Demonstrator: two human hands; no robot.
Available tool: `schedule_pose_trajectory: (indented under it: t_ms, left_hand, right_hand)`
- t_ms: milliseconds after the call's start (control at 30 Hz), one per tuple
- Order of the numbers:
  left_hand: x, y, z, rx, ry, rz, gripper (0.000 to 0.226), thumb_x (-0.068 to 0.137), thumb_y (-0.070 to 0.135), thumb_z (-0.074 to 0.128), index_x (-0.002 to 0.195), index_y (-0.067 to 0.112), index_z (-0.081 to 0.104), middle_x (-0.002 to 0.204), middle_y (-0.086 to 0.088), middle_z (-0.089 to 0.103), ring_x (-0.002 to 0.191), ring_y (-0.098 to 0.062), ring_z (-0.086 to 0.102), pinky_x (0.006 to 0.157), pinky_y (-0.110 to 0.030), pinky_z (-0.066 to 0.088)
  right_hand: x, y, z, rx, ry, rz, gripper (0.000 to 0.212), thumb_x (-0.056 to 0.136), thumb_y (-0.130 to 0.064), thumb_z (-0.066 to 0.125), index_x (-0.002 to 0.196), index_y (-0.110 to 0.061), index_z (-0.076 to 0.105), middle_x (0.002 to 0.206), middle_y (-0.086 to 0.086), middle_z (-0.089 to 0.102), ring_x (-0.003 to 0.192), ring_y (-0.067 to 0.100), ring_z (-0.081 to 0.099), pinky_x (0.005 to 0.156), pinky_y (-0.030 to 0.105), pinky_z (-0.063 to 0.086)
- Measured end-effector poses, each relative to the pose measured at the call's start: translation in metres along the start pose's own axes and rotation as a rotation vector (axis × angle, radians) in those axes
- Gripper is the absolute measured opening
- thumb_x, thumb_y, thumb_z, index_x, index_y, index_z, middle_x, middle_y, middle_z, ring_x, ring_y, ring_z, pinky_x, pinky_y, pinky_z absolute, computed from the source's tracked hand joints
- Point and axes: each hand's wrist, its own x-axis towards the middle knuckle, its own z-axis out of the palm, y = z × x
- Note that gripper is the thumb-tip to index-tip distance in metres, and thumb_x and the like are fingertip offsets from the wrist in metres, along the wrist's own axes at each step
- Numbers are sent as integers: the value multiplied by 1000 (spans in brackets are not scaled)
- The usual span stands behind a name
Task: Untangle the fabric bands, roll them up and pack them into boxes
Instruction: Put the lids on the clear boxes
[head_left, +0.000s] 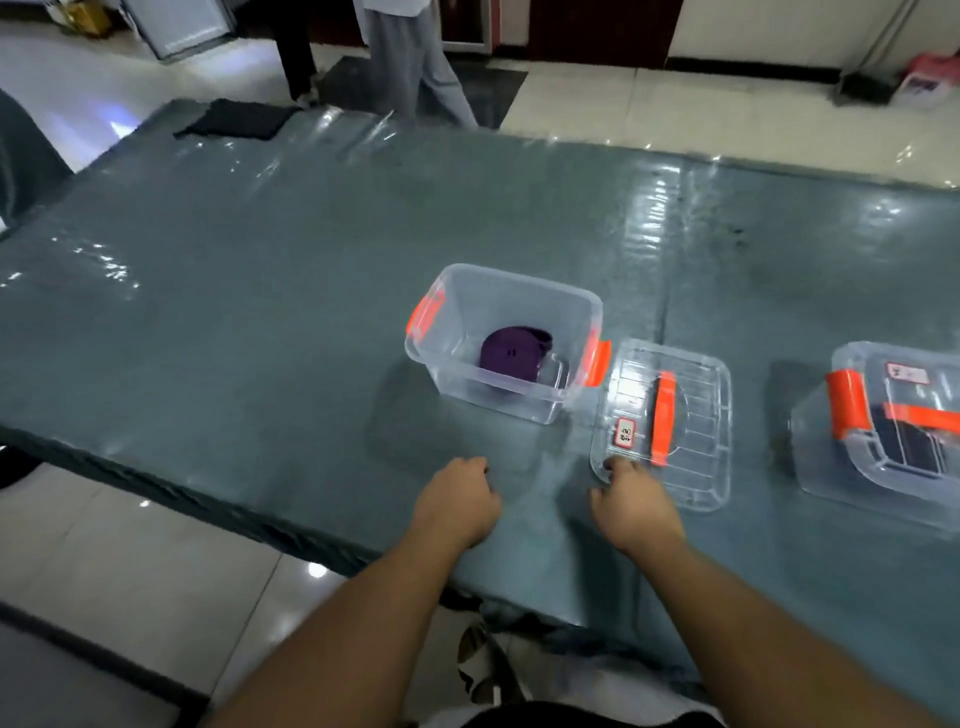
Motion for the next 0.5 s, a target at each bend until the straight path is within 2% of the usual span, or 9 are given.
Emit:
schedule_pose_trajectory:
  t_ms: [233, 367, 500]
  left_hand:
    - [27, 21, 11, 64, -56, 67, 44, 100, 31, 50, 142, 20, 55, 140, -5, 55, 125, -27, 57, 104, -42, 50]
    - [44, 47, 23, 125, -108, 81, 42, 100, 31, 49, 140, 22, 56, 140, -3, 57, 125, -26, 58, 103, -43, 50]
    - [59, 74, 31, 188, -116, 108, 38, 99, 32, 50, 134, 22, 59, 135, -4, 59, 124, -26, 59, 101, -41, 51]
  right_hand:
    - [44, 35, -12, 61, 50, 154, 44, 95, -25, 59, 135, -7, 55, 133, 22, 61, 121, 44, 59, 102, 45, 49]
    - [85, 59, -21, 118, 65, 227, 34, 94, -22, 55, 122, -3, 59, 121, 24, 66, 112, 44, 63, 95, 46, 53]
    - [121, 71, -32, 159, 99, 249, 33, 93, -23, 58, 114, 1, 61, 118, 28, 67, 110, 45, 65, 93, 46, 53]
